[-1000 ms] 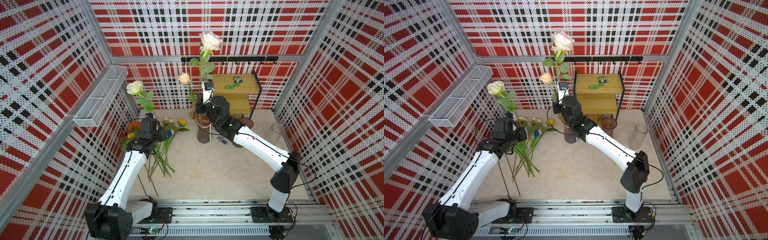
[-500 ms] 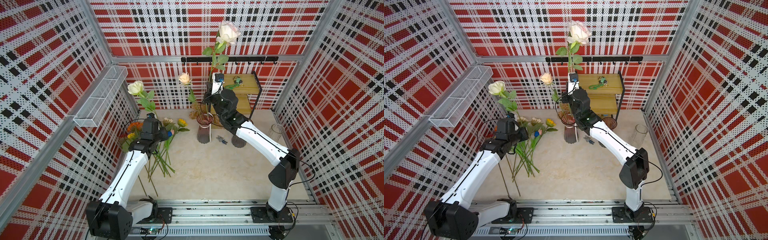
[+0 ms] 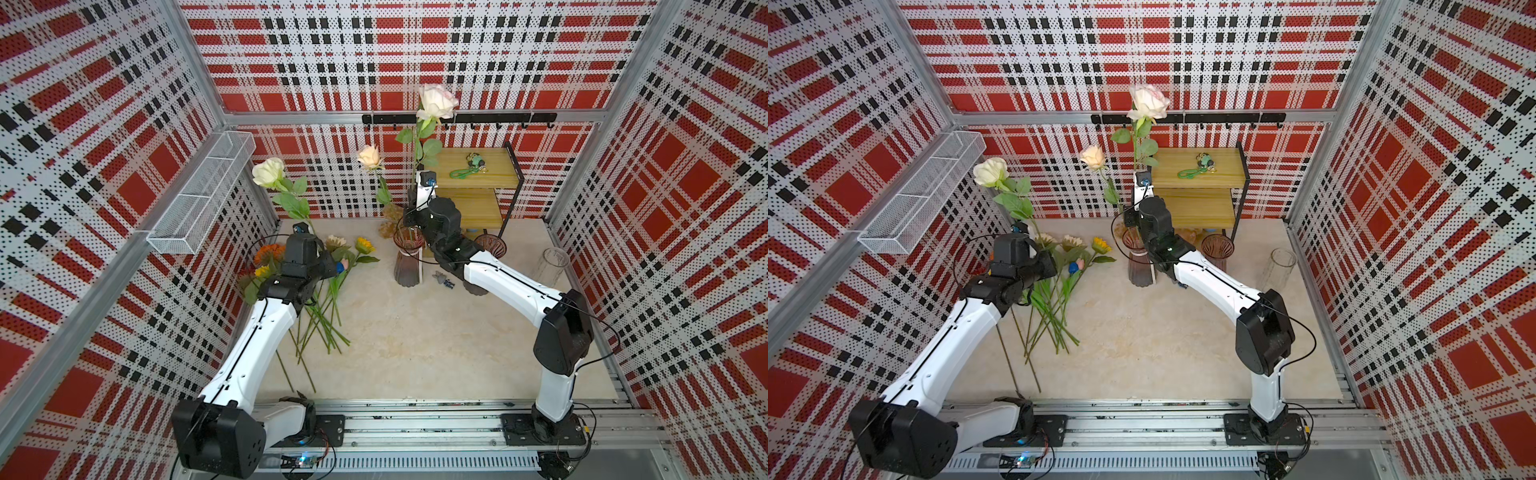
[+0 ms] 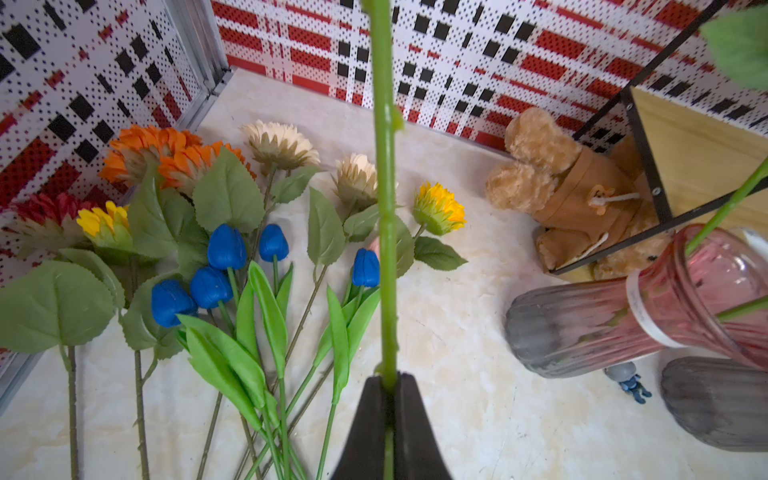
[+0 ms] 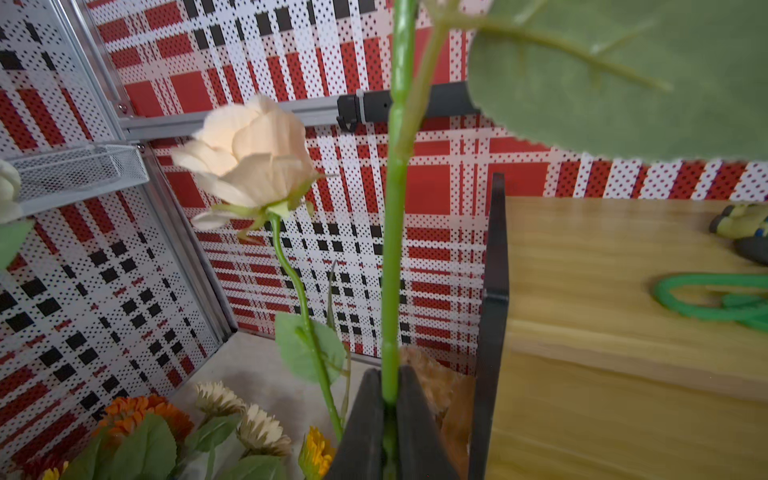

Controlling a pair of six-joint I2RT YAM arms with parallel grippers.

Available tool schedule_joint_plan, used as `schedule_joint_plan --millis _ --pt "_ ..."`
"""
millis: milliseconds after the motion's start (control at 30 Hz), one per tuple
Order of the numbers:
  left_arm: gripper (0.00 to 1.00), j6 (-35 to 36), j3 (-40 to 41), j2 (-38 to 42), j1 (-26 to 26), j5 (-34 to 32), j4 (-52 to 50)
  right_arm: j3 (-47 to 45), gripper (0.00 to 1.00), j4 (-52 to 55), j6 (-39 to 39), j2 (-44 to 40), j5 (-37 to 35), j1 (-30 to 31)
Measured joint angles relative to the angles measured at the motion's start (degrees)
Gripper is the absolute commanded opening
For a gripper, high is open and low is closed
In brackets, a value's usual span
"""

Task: Arrange the flowers in different vases according to their variety
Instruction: Insert the flower into the vase.

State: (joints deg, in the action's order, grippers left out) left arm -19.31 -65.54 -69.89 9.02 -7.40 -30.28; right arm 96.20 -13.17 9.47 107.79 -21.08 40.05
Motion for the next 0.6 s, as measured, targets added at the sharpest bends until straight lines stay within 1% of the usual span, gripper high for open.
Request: schedule_joint_plan --millis 33,100,133,200,300,333,367,433,500,600 --pt "0.00 0.0 -1.9 -0.7 0.2 0.0 0.0 -1.0 0.09 -0.2 0.5 0.0 -0.3 0.0" --pt "0.00 0.0 -6.1 -2.0 1.0 -0.1 0.2 -2.6 0.22 -0.3 1.1 0.0 -0.9 0.0" --pt "0.00 0.0 -8.9 -2.8 1.7 -0.3 0.2 -3.2 0.33 -0.3 1.5 0.0 -1.1 0.0" --pt "0.00 0.0 -13.9 -4.1 3.0 -0.9 0.8 -4.2 0.49 -0.5 2.4 0.0 -1.7 -0.1" --pt "0.00 0.0 -20.3 -5.4 6.4 -3.0 2.9 -5.4 0.57 -0.3 2.8 0.0 -2.4 -0.3" --pt "0.00 0.0 -21.7 -5.7 7.6 -3.7 3.8 -5.7 0.63 -0.3 2.9 0.0 -2.6 -0.4" --pt "0.00 0.1 -22.9 -5.9 8.9 -4.4 4.9 -5.9 0.71 -0.2 3.1 0.0 -2.8 -0.5" --pt "0.00 0.2 -24.2 -6.4 10.8 -5.7 7.1 -6.1 0.79 -0.2 3.7 -0.1 -3.2 -0.5" --pt "0.00 0.3 -24.5 -7.0 12.3 -6.9 9.5 -6.2 0.84 0.0 3.6 -0.6 -3.9 -0.5" --pt "0.00 0.3 -24.2 -8.2 14.2 -9.0 13.4 -7.5 0.88 0.2 3.7 -3.0 -4.9 -0.5"
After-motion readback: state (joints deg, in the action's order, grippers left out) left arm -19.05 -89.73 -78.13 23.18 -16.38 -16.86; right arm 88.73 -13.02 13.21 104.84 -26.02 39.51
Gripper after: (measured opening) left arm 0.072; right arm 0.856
